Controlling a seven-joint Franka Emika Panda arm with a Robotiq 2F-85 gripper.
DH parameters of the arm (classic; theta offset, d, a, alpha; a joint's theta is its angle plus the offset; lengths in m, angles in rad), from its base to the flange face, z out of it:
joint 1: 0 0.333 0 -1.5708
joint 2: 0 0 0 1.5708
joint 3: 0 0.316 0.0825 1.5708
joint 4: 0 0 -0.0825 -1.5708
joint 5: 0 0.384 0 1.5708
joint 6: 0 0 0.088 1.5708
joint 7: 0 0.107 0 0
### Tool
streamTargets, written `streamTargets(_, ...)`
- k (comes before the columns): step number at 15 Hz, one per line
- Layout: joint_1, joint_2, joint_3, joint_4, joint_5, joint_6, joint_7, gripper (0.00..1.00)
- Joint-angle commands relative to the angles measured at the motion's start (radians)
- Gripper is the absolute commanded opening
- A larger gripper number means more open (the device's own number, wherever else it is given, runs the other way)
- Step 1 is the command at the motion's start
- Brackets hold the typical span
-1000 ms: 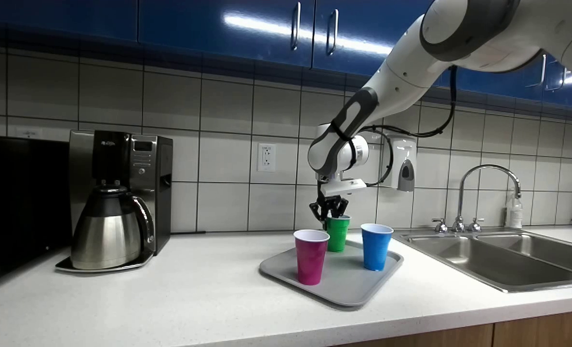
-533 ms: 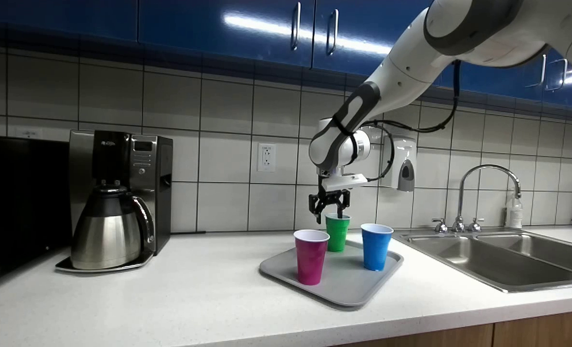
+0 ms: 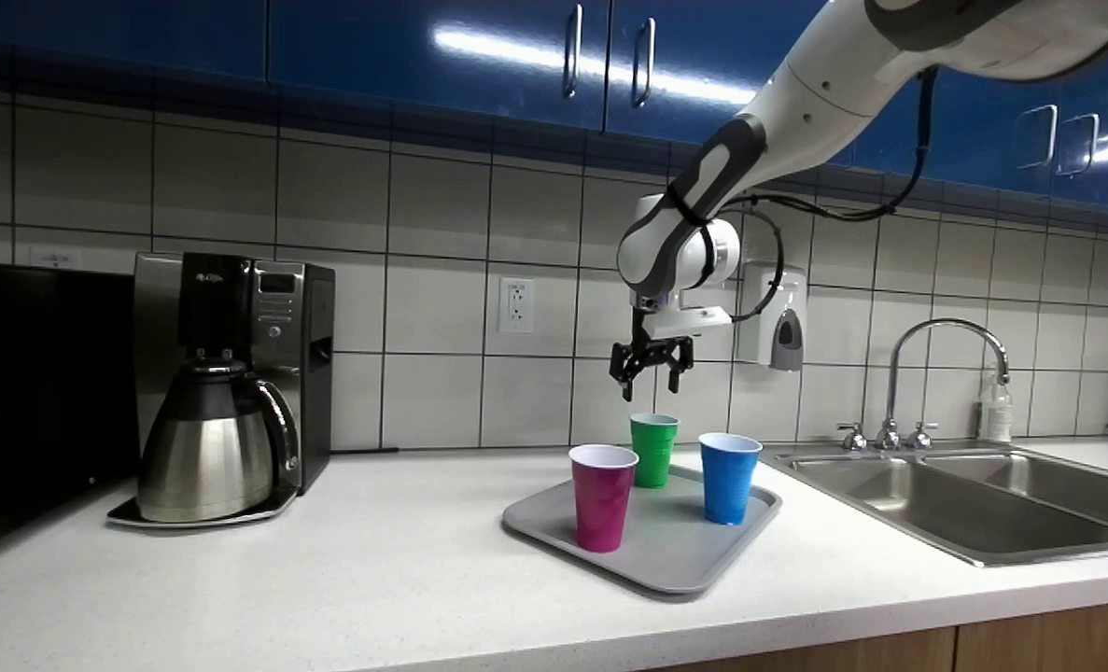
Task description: Shift the cups to the tray
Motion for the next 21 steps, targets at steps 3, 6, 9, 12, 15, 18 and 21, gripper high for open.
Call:
streamTargets(3, -0.05, -0.148, 0.02, -0.199, 0.009, 0.13, -0.049, 1.0)
streamTargets(6, -0.076, -0.207, 0.029, -0.279, 0.026, 0.153, -0.093, 1.0)
streamTargets(9, -0.13, -0.278, 0.074, -0.349, 0.134, 0.116, -0.248, 1.0)
streamTargets(12, -0.152, -0.345, 0.074, -0.405, 0.178, 0.077, -0.338, 1.0)
streamTargets(15, -0.163, -0.402, 0.062, -0.446, 0.18, 0.018, -0.395, 1.0)
streamTargets(18, -0.174, -0.454, 0.052, -0.473, 0.181, -0.07, -0.459, 1.0)
streamTargets(21, -0.18, -0.501, 0.037, -0.491, 0.176, -0.153, -0.515, 1.0)
